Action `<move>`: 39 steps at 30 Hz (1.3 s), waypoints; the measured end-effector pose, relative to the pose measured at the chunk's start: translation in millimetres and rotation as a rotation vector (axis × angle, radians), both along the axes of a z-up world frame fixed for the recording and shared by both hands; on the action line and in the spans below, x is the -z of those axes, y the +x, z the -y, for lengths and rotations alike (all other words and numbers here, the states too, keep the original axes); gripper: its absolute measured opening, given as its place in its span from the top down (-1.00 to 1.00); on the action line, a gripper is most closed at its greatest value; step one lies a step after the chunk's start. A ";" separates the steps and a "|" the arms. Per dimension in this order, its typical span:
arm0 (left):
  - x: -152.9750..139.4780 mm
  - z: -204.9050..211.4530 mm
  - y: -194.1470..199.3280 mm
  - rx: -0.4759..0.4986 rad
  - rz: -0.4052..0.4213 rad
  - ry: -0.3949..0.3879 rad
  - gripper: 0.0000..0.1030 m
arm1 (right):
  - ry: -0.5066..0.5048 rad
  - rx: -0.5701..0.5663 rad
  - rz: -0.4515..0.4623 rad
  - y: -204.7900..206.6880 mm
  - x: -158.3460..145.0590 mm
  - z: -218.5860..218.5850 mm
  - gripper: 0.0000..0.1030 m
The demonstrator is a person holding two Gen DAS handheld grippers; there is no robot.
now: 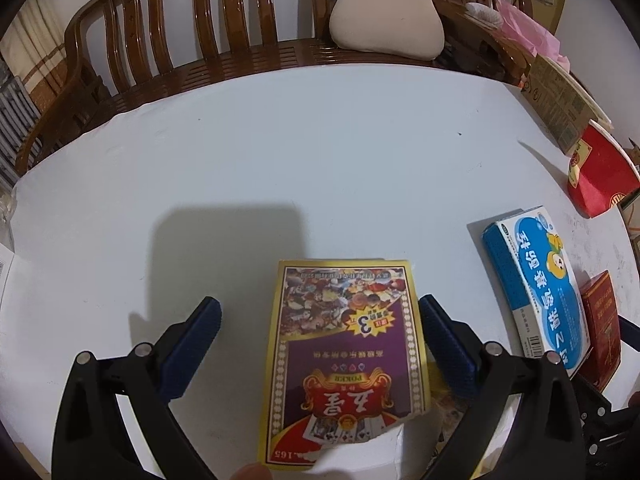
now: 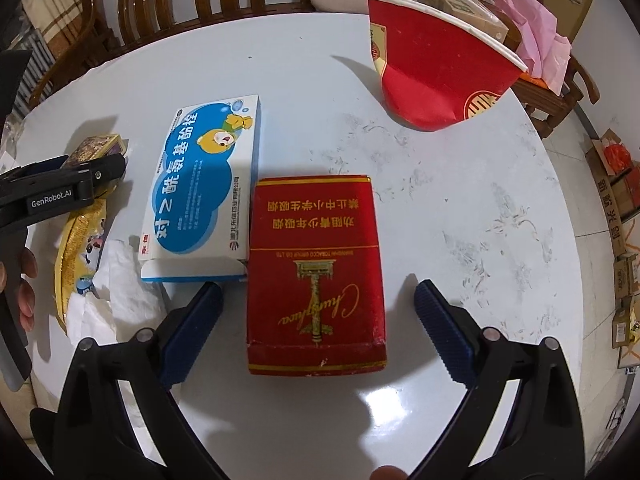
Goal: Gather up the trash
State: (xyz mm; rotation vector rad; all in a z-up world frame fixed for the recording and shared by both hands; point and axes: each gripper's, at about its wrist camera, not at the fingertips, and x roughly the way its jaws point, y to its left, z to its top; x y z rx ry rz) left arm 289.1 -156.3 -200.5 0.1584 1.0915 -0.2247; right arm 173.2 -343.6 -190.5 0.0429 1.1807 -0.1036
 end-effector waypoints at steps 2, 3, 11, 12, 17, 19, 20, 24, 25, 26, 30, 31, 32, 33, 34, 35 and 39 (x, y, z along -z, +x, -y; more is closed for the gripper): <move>1.1 -3.6 0.5 -0.007 -0.003 -0.023 -0.86 | 0.001 -0.015 0.009 0.6 -0.7 -1.9 -0.69; 1.3 -4.2 0.3 -0.010 0.001 -0.020 -0.85 | 0.000 -0.021 0.014 0.2 -1.3 -2.6 -0.56; -6.7 -4.7 -5.9 -0.020 0.027 -0.036 -0.14 | -0.001 -0.039 0.038 0.6 -4.5 -8.9 -0.06; -6.8 -4.7 -6.0 -0.017 0.028 -0.034 -0.14 | -0.001 -0.037 0.040 0.6 -4.2 -9.2 -0.05; -8.2 -9.8 -7.9 -0.023 0.022 -0.036 -0.13 | 0.002 -0.028 0.046 0.2 -3.8 -9.1 -0.04; -8.7 -12.8 -9.3 -0.031 0.017 -0.048 -0.13 | 0.003 -0.023 0.047 0.3 -3.4 -8.9 -0.04; -8.7 -13.3 -10.1 -0.033 0.017 -0.047 -0.13 | 0.004 -0.020 0.047 -1.6 -3.4 -8.8 -0.03; -10.7 -17.6 -14.0 -0.039 0.019 -0.045 -0.13 | 0.001 -0.015 0.048 -5.2 -5.5 -7.7 -0.03; -12.3 -18.9 -15.1 -0.040 0.022 -0.049 -0.13 | 0.002 -0.015 0.054 -7.0 -8.2 -7.3 -0.03; -13.9 -19.3 -16.6 -0.041 0.024 -0.051 -0.13 | 0.001 -0.017 0.060 -9.3 -10.9 -6.1 -0.03; -27.1 -22.5 -24.1 -0.042 0.046 -0.059 -0.13 | 0.010 -0.020 0.090 -17.4 -25.5 -6.5 -0.03; -30.5 -21.8 -25.7 -0.042 0.053 -0.059 -0.13 | 0.011 -0.019 0.097 -19.1 -28.9 -6.7 -0.03; -34.7 -22.7 -28.6 -0.041 0.060 -0.060 -0.13 | 0.014 -0.018 0.105 -21.5 -33.0 -7.0 -0.03; -39.2 -24.1 -31.6 -0.041 0.067 -0.062 -0.13 | 0.014 -0.016 0.114 -24.3 -37.5 -7.4 -0.03; -45.4 -25.8 -35.4 -0.039 0.076 -0.067 -0.13 | 0.015 -0.016 0.121 -26.1 -40.7 -8.2 -0.03; -51.0 -27.9 -39.1 -0.039 0.084 -0.072 -0.13 | 0.019 -0.015 0.131 -29.2 -46.0 -8.3 -0.03; -72.0 -33.9 -55.9 -0.033 0.119 -0.073 -0.13 | 0.017 -0.024 0.173 -44.6 -68.1 -10.2 -0.03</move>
